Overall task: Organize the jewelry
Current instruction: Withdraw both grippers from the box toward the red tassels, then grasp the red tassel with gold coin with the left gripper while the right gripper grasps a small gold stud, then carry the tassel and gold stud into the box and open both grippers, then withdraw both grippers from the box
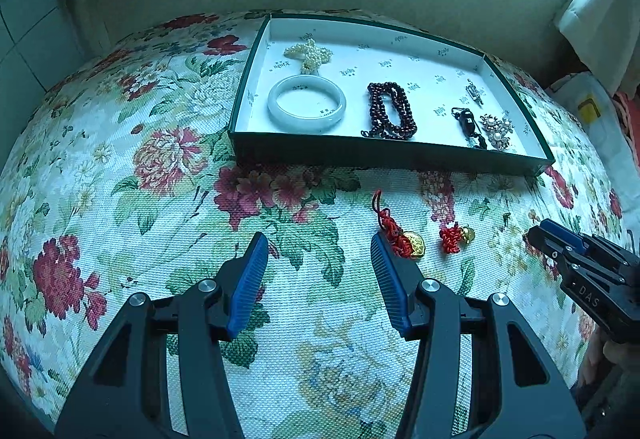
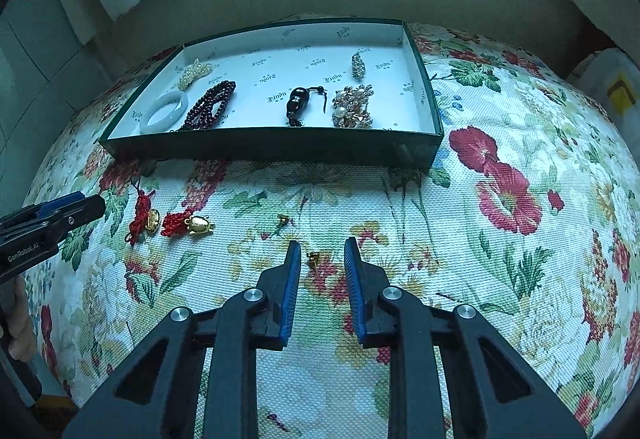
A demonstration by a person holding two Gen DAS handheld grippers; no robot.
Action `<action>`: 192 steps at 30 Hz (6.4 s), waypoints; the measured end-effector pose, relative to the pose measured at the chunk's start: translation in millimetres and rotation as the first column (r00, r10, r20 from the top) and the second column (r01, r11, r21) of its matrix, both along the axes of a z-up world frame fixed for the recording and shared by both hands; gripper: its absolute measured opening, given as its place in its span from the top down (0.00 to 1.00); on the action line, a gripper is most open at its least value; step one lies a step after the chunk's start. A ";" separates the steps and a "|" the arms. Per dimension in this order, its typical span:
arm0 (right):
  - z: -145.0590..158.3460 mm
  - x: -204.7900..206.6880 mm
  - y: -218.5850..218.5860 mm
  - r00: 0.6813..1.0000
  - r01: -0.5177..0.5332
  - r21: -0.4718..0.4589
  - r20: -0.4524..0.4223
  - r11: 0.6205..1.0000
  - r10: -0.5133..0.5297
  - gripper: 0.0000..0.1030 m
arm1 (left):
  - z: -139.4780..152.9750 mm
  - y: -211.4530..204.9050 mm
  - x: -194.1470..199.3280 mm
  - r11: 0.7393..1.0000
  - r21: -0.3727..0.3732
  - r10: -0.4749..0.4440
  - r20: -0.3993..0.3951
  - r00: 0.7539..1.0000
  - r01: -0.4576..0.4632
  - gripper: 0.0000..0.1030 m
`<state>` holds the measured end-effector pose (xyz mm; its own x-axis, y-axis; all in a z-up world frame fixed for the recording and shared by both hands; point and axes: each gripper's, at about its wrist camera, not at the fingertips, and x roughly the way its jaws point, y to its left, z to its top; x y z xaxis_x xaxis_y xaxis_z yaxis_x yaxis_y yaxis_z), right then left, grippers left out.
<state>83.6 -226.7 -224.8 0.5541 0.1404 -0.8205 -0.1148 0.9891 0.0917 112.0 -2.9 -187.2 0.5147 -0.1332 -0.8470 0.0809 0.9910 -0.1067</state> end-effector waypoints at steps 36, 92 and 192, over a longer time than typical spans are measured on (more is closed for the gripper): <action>3.2 1.9 1.6 1.000 -0.006 -0.009 0.019 1.000 0.006 0.93 | -10.0 -35.8 8.1 0.996 0.003 -0.084 -0.017 0.996 0.084 0.50; 48.7 32.8 10.6 0.991 -0.033 0.048 0.130 0.998 0.026 0.93 | 48.7 -40.1 34.0 0.987 -0.049 -0.143 0.153 0.978 0.152 0.90; 27.2 7.9 -2.8 0.995 0.068 0.088 0.070 0.994 -0.074 0.51 | -7.6 -60.9 -4.6 0.978 0.005 -0.209 0.019 0.978 0.209 0.46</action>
